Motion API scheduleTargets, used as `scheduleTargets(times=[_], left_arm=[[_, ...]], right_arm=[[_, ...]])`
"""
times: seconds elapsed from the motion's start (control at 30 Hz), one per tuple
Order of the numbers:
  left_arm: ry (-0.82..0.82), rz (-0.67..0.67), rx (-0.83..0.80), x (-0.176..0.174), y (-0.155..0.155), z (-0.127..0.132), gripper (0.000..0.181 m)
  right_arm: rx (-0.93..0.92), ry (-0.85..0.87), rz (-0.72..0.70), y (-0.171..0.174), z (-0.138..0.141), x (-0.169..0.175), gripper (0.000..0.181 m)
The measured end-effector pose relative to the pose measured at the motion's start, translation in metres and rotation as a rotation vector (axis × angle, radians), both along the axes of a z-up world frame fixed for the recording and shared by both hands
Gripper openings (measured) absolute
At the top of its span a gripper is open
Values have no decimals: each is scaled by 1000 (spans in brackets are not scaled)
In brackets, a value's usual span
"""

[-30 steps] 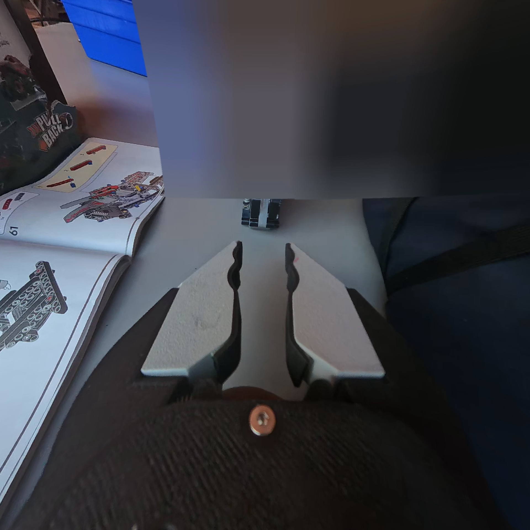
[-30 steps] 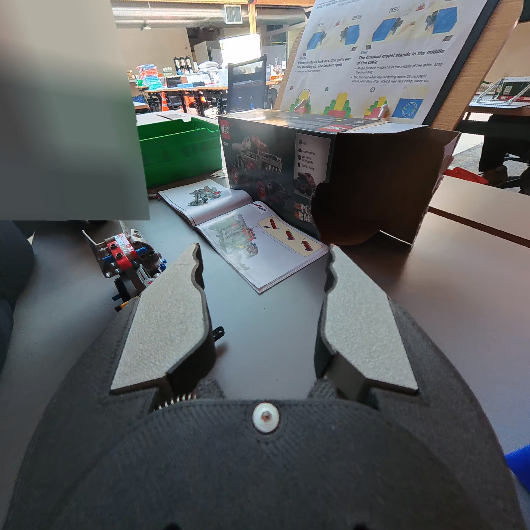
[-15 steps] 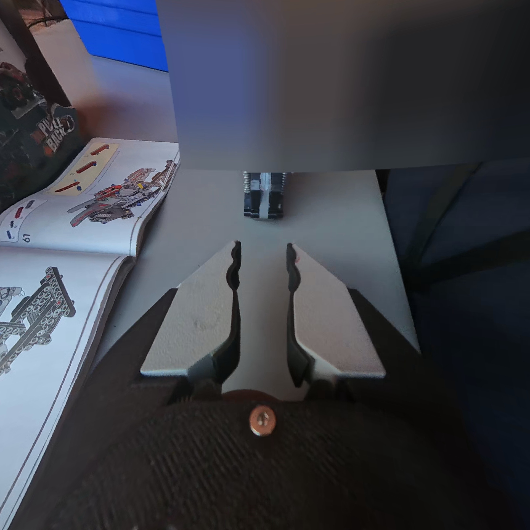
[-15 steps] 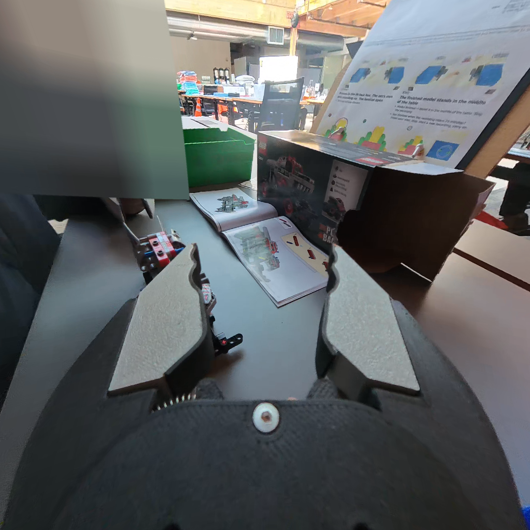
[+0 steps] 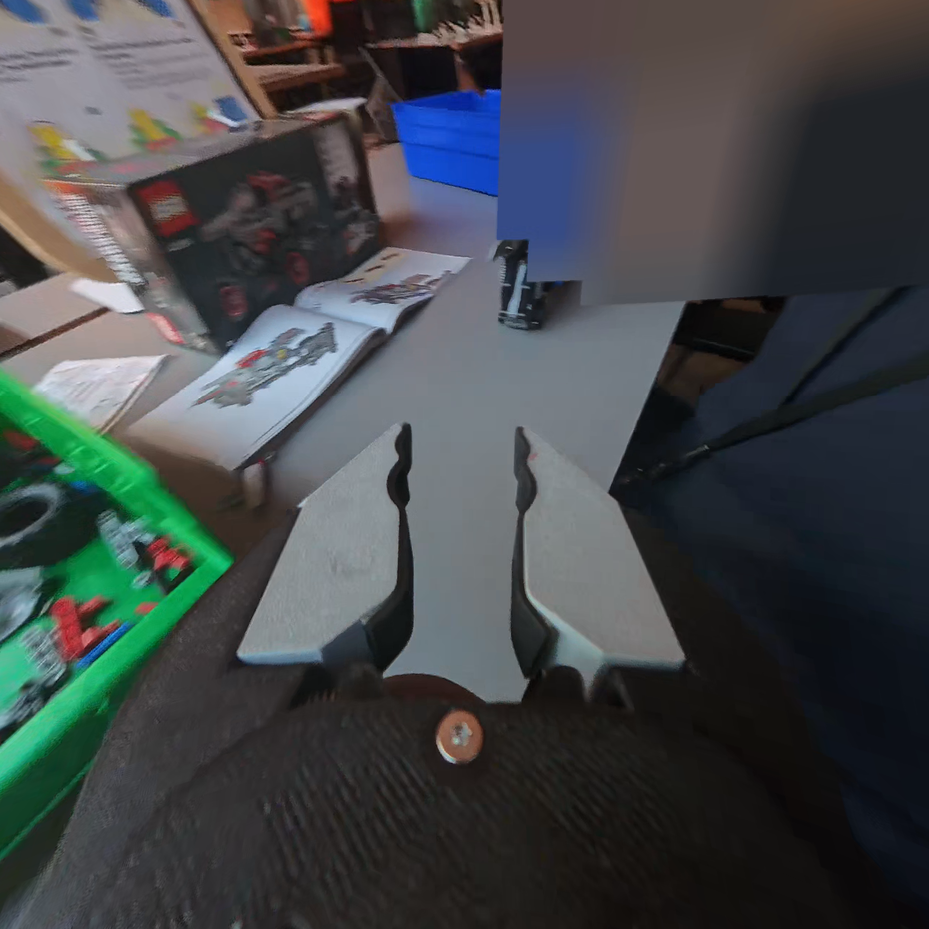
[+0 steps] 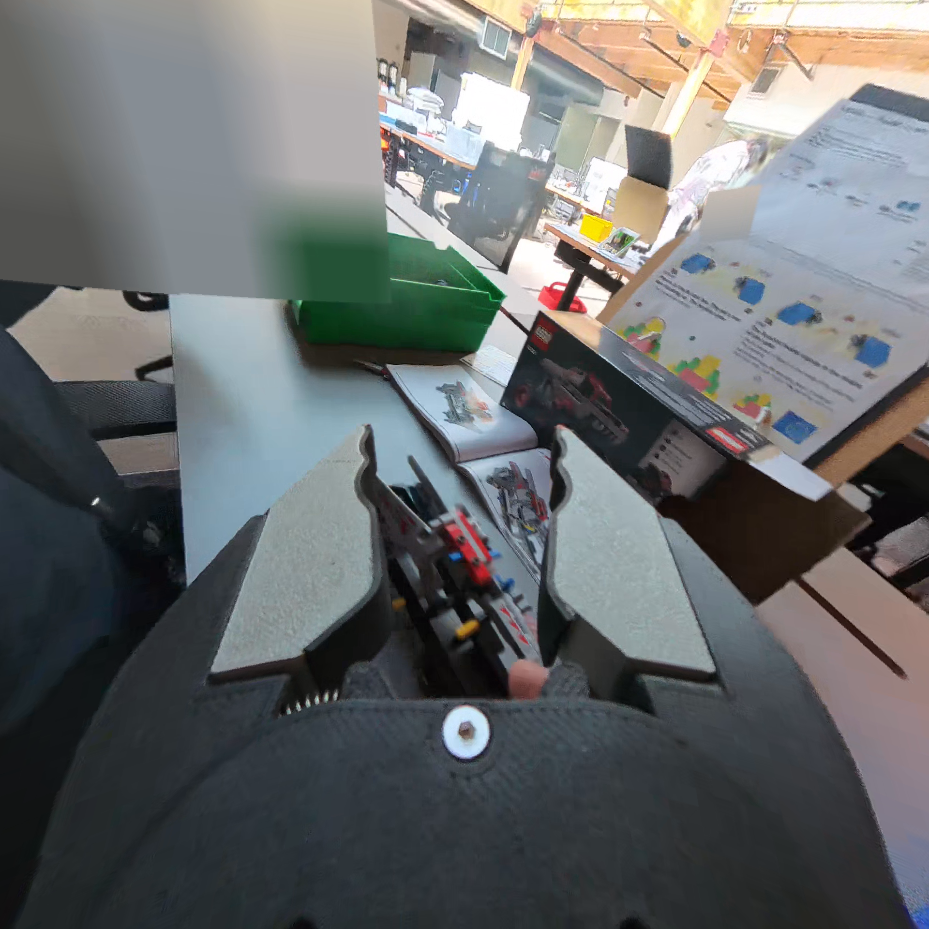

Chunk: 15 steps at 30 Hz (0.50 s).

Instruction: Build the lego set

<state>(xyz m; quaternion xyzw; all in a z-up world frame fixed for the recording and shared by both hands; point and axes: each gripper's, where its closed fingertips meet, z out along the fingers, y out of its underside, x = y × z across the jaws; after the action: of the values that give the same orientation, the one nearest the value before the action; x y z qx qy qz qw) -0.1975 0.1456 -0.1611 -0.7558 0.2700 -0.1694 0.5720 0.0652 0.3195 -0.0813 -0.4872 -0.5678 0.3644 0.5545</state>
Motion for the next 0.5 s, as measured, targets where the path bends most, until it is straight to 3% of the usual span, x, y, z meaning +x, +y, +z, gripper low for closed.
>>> scheduleTargets(times=[0.03,0.13,0.27,0.4,0.5], left_arm=[[-14,31,-3,-14,-5,4,38],[15,198,-1,-57,-5,6,38],[-14,333,-25,-89,-7,-5,38],[-57,448,-38,-120,-3,-5,37],[-88,551,-83,-145,2,-5,35]], right_arm=[[33,-6,-9,-16,2,-16,68],[151,-32,-65,-55,-10,-67,46],[124,-202,21,-99,-73,-121,25],[-36,-390,-54,-84,-131,-147,24],[-59,-605,-222,-47,-170,-132,11]])
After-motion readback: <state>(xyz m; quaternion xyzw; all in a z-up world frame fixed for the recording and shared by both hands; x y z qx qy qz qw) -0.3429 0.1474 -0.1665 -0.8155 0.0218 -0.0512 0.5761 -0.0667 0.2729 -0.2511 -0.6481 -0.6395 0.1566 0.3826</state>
